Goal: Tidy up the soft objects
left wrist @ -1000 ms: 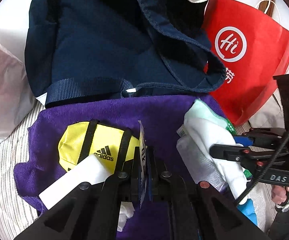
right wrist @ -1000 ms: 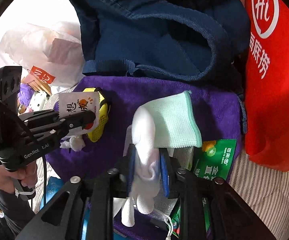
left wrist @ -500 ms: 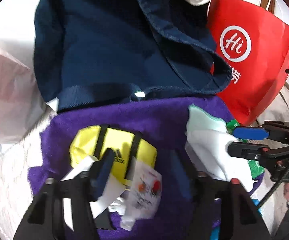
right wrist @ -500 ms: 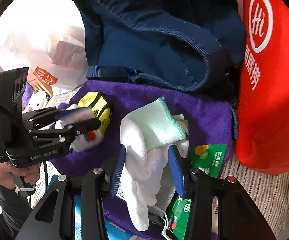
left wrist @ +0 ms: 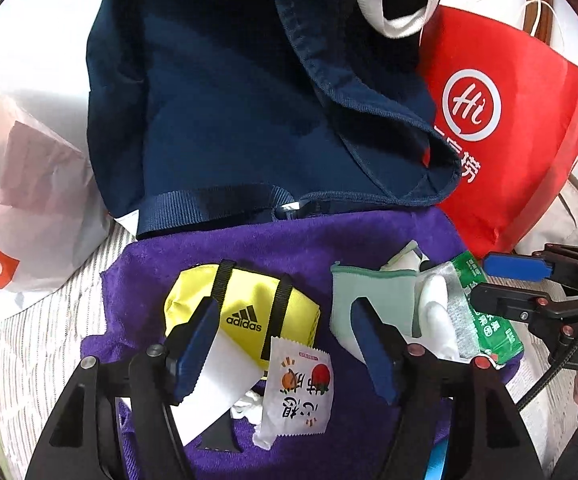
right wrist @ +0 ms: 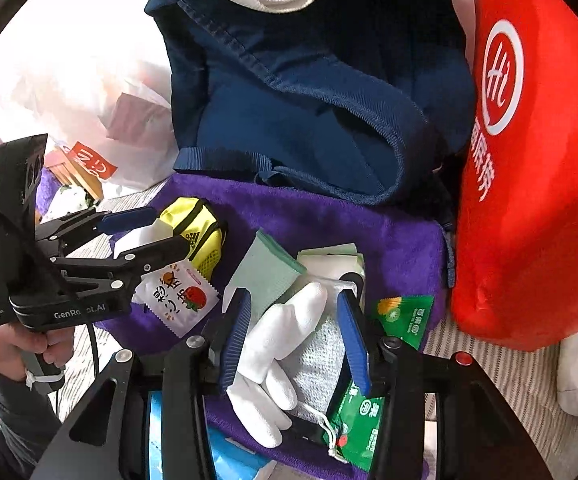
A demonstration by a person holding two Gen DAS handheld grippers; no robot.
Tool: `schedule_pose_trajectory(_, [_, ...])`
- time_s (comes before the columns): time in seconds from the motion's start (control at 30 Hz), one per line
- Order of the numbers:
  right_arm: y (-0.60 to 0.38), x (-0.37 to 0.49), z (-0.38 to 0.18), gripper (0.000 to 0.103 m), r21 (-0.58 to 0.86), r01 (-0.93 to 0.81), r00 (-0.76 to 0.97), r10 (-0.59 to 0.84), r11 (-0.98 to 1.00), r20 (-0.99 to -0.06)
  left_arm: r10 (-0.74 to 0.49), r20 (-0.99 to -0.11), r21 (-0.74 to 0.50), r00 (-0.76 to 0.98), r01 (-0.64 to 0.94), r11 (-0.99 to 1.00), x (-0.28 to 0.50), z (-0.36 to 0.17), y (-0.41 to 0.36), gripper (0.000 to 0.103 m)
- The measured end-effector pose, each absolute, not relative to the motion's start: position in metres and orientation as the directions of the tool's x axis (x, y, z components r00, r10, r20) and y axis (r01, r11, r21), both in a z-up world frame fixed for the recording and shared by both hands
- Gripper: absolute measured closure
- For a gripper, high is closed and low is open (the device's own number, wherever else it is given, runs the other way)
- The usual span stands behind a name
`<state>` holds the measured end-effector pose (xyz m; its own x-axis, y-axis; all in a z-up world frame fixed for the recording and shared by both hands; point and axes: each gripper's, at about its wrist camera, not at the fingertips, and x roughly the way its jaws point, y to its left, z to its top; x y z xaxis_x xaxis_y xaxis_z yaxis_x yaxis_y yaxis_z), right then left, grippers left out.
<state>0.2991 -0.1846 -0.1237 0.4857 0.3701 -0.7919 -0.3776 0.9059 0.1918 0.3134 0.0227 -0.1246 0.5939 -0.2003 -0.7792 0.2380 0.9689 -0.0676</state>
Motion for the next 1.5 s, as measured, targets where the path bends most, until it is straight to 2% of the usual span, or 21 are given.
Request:
schedule_pose_trajectory(0.03, [-0.184, 0.298, -0.122, 0.051, 0.182, -0.373, 0.492, 0.36, 0.91, -0.793, -0.198, -0.776, -0.067, 0.599, 0.234, 0.97, 0.309, -0.12, 0.025, 0.032])
schedule_pose_trajectory(0.07, [-0.184, 0.296, -0.118, 0.041, 0.164, -0.364, 0.504, 0.341, 0.917, -0.793, -0.193, -0.773, -0.063, 0.605, 0.23, 0.971, 0.306, -0.117, 0.026, 0.024])
schedule_pose_trajectory(0.1, [-0.183, 0.293, -0.114, 0.036, 0.148, -0.35, 0.521, 0.323, 0.925, -0.79, -0.187, -0.768, -0.057, 0.613, 0.225, 0.973, 0.303, -0.112, 0.027, 0.019])
schedule_pose_trajectory(0.13, [-0.184, 0.29, -0.112, 0.028, 0.138, -0.338, 0.538, 0.311, 0.931, -0.783, -0.183, -0.759, -0.051, 0.625, 0.222, 0.974, 0.3, -0.108, 0.028, 0.018])
schedule_pose_trajectory(0.23, [-0.191, 0.276, -0.106, 0.027, 0.124, -0.294, 0.561, 0.277, 0.948, -0.78, -0.186, -0.747, -0.07, 0.638, 0.203, 0.977, 0.294, -0.095, 0.031, 0.008])
schedule_pose_trajectory(0.4, [-0.203, 0.243, -0.095, 0.026, 0.122, -0.241, 0.535, 0.237, 0.963, -0.811, -0.173, -0.736, -0.068, 0.655, 0.182, 0.981, 0.279, -0.071, 0.029, 0.003])
schedule_pose_trajectory(0.6, [-0.205, 0.188, -0.074, 0.008, 0.081, -0.206, 0.557, 0.185, 0.975, -0.81, -0.138, -0.776, -0.067, 0.615, 0.138, 0.988, 0.242, -0.053, 0.023, 0.0])
schedule_pose_trajectory(0.73, [-0.205, 0.159, -0.063, 0.004, 0.047, -0.167, 0.577, 0.136, 0.985, -0.805, -0.069, -0.788, -0.006, 0.612, 0.104, 0.995, 0.199, -0.039, 0.019, 0.0])
schedule_pose_trajectory(1.0, [-0.209, 0.109, -0.039, 0.001, 0.014, -0.127, 0.612, 0.09, 0.992, -0.786, -0.082, -0.779, -0.071, 0.622, 0.042, 0.997, 0.124, -0.017, 0.021, 0.0])
schedule_pose_trajectory(1.23, [-0.22, 0.078, -0.028, 0.001, 0.043, -0.111, 0.603, 0.102, 0.993, -0.791, -0.003, -0.756, 0.024, 0.655, 0.033, 0.999, 0.072, -0.001, 0.002, 0.0])
schedule_pose_trajectory(1.5, [-0.232, 0.057, -0.011, 0.001, 0.045, -0.081, 0.626, 0.086, 0.996, -0.775, -0.047, -0.755, -0.018, 0.654, 0.05, 0.999, 0.043, 0.005, 0.0, 0.0])
